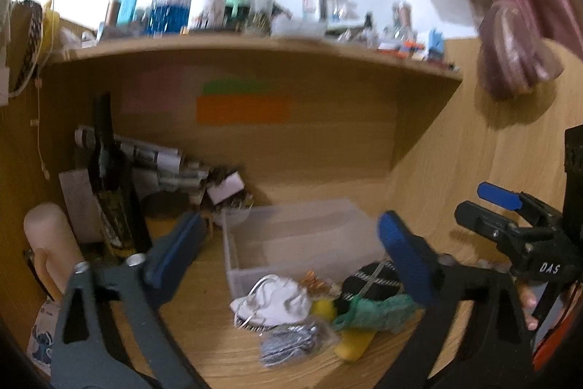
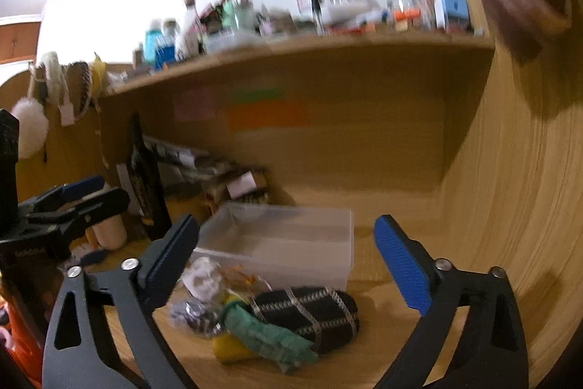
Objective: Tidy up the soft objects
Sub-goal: 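Grasp the white mask with the left tool while the right tool grasps the black beanie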
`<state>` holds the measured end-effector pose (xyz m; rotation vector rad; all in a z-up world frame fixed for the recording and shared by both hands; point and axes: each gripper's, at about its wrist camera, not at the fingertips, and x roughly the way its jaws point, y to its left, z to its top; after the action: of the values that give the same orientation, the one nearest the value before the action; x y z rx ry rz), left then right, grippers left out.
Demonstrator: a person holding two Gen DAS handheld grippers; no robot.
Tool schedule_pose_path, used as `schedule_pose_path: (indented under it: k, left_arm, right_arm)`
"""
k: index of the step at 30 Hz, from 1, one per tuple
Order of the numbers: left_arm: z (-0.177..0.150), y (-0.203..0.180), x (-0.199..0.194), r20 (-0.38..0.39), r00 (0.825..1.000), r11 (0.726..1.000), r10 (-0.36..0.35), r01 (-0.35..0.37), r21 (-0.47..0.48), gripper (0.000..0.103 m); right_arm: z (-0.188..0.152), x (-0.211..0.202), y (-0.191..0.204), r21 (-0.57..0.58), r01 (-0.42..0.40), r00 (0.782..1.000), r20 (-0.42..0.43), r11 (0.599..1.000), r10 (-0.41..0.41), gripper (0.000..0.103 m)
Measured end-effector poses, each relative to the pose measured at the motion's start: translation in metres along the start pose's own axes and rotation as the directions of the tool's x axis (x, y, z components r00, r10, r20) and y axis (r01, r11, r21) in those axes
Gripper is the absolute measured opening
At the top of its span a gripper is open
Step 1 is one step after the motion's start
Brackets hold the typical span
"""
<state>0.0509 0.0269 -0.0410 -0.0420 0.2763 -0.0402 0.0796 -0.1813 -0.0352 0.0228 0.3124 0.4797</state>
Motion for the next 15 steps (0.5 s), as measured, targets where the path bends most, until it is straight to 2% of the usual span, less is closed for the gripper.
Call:
schedule_pose_path:
  k: [3, 8, 12, 15]
  left_arm:
    - [-0.011, 0.012, 0.021, -0.081, 0.997, 1.000, -0.007, 0.005, -0.025, 0.084]
    - [-0.035, 0.031, 0.054, -0.213, 0.977, 0.998, 0.007, -0.019, -0.053, 0.076]
    - [-0.055, 0.041, 0.079, -0.303, 0.953, 0.997, 0.002, -0.024, -0.070, 0.076]
    - [-0.066, 0.045, 0.095, -0.376, 0.926, 0.996, -0.032, -0.002, -0.090, 0.076]
  right_arm:
    - [-0.010, 0.015, -0.005, 0.014, -0.011, 0.997, -0.073, 1.000, 0.012, 0.084]
    - [-0.028, 0.035, -0.015, 0.029, -0.007, 0.985, -0.172, 1.000, 0.012, 0.078]
    - [-0.043, 0.052, -0.029, 0.049, 0.001, 0.969, -0.248, 0.999, 0.011, 0.078]
    - [-0.051, 0.065, -0.038, 0.055, 0.006, 0.952, -0.307, 0.998, 0.011, 0.078]
